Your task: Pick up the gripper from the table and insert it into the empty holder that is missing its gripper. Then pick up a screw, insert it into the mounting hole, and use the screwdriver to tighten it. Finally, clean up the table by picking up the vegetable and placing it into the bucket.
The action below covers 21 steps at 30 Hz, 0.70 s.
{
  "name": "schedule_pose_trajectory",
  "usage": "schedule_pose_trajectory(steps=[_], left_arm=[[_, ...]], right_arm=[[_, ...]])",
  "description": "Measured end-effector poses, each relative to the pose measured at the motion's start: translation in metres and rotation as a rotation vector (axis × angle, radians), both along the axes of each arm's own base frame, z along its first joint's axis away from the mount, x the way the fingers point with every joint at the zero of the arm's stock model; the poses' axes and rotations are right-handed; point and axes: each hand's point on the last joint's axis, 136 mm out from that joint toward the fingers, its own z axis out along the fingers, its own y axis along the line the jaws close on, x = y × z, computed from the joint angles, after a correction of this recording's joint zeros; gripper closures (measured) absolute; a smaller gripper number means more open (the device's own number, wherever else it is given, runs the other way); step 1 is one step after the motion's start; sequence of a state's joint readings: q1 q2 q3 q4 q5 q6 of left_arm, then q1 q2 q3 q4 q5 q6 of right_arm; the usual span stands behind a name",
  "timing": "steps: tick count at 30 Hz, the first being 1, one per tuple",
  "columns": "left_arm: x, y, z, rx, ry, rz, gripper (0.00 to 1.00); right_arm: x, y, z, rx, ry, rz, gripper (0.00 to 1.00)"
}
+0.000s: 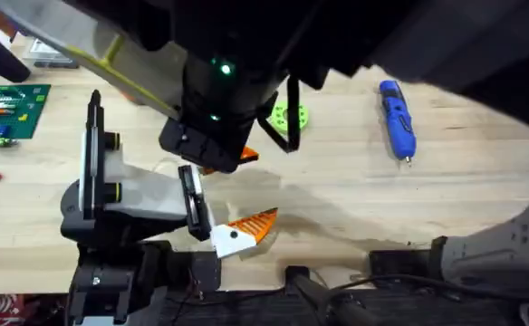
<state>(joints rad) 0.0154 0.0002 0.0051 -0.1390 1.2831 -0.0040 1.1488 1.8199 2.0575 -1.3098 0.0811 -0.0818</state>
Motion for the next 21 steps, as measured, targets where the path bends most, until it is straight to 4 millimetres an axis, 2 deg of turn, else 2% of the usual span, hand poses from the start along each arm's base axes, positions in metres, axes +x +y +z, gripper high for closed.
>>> schedule_pose_trajectory(steps=[4, 9, 17, 21], left_arm=[[0.0, 0.0, 0.0, 0.0, 0.0, 0.0, 0.014], [0.0, 0.0, 0.0, 0.0, 0.0, 0.0, 0.015], [0.0, 0.0, 0.0, 0.0, 0.0, 0.0, 0.014], [0.0, 0.0, 0.0, 0.0, 0.0, 0.0, 0.014]], right_arm=[[0.0, 0.001, -0.003, -0.006, 0.003, 0.0, 0.99], [0.003, 0.006, -0.019, -0.043, 0.021, -0.004, 0.99], [0.003, 0.006, -0.021, -0.048, 0.024, -0.004, 0.99], [0.003, 0.007, -0.029, -0.055, 0.028, -0.006, 0.99]])
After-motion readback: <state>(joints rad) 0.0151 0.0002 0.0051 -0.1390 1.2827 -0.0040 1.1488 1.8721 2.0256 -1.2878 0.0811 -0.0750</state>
